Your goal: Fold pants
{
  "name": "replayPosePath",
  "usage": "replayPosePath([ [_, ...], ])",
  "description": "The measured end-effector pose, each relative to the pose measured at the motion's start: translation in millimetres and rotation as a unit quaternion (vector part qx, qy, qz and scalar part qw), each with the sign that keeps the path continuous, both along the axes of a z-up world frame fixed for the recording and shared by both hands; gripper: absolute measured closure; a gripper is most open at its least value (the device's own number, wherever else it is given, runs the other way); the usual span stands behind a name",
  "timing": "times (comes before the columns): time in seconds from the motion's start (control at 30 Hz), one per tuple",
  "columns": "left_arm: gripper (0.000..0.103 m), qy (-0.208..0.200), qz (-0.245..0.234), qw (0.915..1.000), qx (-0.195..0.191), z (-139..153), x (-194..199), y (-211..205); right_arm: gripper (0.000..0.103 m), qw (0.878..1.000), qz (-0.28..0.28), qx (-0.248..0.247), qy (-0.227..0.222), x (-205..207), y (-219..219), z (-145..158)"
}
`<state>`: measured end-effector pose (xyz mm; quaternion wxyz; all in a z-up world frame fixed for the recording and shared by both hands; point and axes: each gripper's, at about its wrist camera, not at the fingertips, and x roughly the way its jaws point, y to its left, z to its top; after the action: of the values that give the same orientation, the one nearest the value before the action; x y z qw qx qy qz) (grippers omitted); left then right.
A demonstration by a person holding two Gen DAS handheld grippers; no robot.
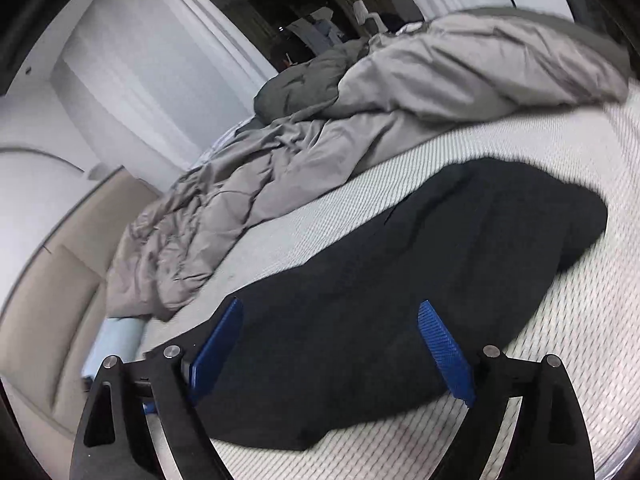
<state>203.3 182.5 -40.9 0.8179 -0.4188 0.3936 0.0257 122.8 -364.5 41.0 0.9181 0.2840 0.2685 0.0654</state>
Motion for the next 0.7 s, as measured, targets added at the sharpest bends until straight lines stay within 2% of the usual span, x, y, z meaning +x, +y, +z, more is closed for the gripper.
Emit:
replayPosePath([
  [0.1,0.049,0.001,-0.001,1.0,0.01,-7,13,-4,0.012,1.0,-0.002,-0.013,-0.001,-9,-4,-14],
  [0.17,0.068,0.002,0.013,0.9996,0.025,-11,26,-4,0.012,1.0,-0.003,-0.009,0.002,-11,-9,-20],
  [0.2,0.087,0.002,0.02,0.9995,0.026,-14,34,0,0.012,1.0,-0.003,-0.005,-0.003,-11,-13,-22],
  [0.23,0.096,-0.001,0.026,0.9994,0.025,-15,38,2,0.012,1.0,-0.004,-0.001,-0.008,-11,-16,-24],
  [0.27,0.1,-0.005,0.026,0.9993,0.028,-14,39,3,0.012,1.0,-0.006,0.005,-0.015,-8,-20,-27],
  [0.37,0.103,-0.039,0.023,0.9983,0.038,3,23,15,0.012,1.0,-0.014,0.022,0.001,-2,-31,-39],
  [0.47,0.103,-0.067,0.006,0.9954,0.069,25,1,16,0.012,1.0,-0.023,0.004,0.007,-4,-38,-44],
  [0.53,0.103,-0.056,-0.005,0.9947,0.086,24,-7,17,0.012,0.999,-0.038,-0.007,0.014,-10,-46,-46],
  [0.63,0.103,-0.024,-0.016,0.9966,0.077,14,-11,24,0.012,0.998,-0.05,0.001,0.025,-12,-55,-51],
  [0.7,0.103,-0.001,-0.007,0.9967,0.08,5,-13,29,0.012,0.998,-0.06,0.005,0.035,-11,-59,-54],
])
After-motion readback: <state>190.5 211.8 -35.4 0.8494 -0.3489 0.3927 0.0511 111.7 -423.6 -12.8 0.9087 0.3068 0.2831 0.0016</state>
